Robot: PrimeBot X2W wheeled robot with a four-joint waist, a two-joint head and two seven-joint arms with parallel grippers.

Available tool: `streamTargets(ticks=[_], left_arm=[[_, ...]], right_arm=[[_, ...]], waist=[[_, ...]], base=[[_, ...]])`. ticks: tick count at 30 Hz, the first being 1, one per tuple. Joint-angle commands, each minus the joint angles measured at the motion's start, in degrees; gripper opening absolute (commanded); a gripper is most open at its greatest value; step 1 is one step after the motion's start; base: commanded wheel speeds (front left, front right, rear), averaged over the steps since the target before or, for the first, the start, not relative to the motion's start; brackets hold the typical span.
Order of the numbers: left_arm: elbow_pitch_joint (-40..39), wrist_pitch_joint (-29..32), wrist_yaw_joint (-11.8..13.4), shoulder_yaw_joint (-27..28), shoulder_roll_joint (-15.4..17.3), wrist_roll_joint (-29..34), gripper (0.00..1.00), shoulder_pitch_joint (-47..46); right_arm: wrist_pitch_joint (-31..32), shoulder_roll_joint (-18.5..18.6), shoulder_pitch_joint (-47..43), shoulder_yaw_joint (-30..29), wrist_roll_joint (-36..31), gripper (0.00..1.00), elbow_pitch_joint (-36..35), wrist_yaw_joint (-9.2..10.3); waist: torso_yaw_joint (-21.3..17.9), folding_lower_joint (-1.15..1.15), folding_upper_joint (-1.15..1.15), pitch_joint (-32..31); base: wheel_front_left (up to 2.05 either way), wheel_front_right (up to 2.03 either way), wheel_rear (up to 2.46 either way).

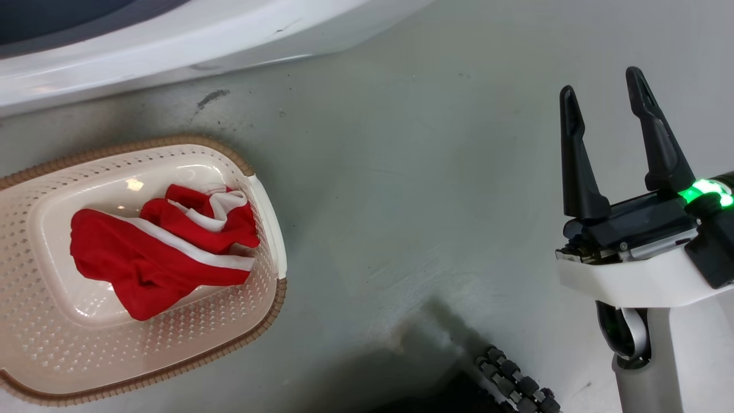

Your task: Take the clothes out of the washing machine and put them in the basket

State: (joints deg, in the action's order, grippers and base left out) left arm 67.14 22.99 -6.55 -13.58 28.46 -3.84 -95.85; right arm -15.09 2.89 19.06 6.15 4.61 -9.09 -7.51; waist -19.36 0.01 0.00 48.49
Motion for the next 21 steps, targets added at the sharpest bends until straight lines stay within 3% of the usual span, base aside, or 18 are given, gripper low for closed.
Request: streamTargets(ticks=[1,12,13,14,21], left_arm=[[0.2,-0.2,0.1,-0.1,0.1,0.0,1.0,-0.8],[2.5,-2.1,1.4,-1.4,1.6,0.0,1.0,-0.5],[2.5,-2.5,1.5,-1.6,1.8,0.3,0.23,-0.5],[2.6,-2.7,1.4,-1.9,1.9,0.3,0.0,-0.6],[2.9,-5.0,1.2,-2.3,2.1,-0.4,0.0,-1.3]], right_arm=[[-0.1,0.0,0.9,0.0,0.3,1.0,-0.2,0.04],[-0.1,0.0,1.2,-0.6,1.4,1.0,-0.6,0.04],[-0.1,0.0,1.1,-0.7,1.5,1.0,-0.5,0.04],[-0.1,0.0,1.2,-0.7,1.5,1.0,-0.4,0.04],[-0.1,0.0,1.5,-0.7,1.5,1.0,-0.1,0.04]], waist=[[-0.3,-0.01,0.0,0.5],[-0.7,-0.01,0.0,2.3],[-0.7,-0.01,0.0,2.3],[-0.7,-0.01,0.0,2.4],[-0.5,-0.01,0.0,1.8]], base=[[0.0,0.0,0.0],[0.0,0.0,0.0],[0.0,0.0,0.0],[0.0,0.0,0.0],[0.0,0.0,0.0]])
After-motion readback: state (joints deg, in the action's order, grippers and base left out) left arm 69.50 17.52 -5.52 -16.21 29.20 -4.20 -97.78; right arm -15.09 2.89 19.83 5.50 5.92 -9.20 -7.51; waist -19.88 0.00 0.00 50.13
